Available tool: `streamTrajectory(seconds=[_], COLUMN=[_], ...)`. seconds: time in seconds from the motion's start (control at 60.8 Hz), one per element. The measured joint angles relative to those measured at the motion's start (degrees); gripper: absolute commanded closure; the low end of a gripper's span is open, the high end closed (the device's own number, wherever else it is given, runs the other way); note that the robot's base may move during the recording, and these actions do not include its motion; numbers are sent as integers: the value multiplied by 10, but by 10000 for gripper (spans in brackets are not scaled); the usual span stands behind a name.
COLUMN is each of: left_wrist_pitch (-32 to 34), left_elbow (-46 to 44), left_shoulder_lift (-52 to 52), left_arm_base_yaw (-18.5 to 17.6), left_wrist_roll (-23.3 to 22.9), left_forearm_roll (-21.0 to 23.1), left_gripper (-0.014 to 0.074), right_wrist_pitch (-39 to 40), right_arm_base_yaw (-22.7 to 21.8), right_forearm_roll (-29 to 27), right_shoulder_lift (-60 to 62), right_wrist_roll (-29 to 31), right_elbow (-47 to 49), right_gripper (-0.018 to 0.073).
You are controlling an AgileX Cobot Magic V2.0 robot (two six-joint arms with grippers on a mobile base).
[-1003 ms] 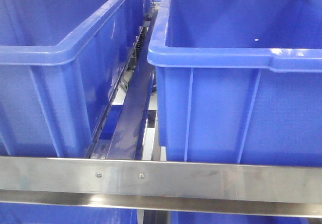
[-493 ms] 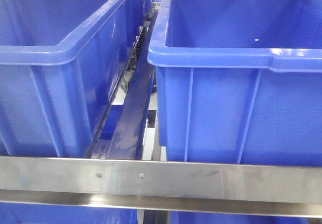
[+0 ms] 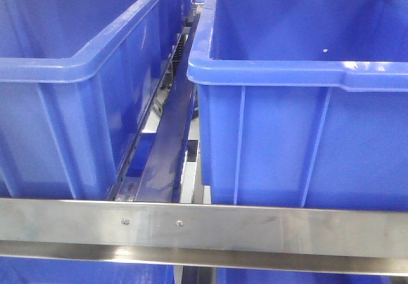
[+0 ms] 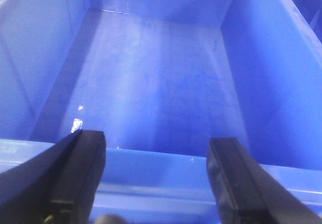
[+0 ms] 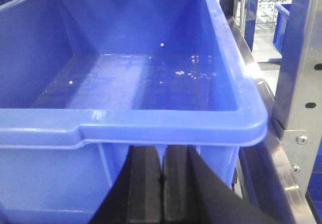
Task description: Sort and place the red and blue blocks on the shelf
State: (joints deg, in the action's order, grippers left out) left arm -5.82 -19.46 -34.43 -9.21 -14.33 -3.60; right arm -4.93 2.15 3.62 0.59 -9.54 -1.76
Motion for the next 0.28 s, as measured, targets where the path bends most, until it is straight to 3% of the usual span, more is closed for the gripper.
streamTrajectory(seconds=[0.279], left_wrist_pitch=[0], left_elbow=[0], left_shoulder_lift=[0], left_arm_base_yaw=[0], left_wrist_roll=[0], left_forearm_roll=[0], left_gripper=[448], right_wrist_pitch=[0], right_arm_base_yaw=[0], right_forearm_roll=[0], right_shoulder_lift=[0], right_wrist_roll=[0], right_elbow=[0], right_gripper=[501])
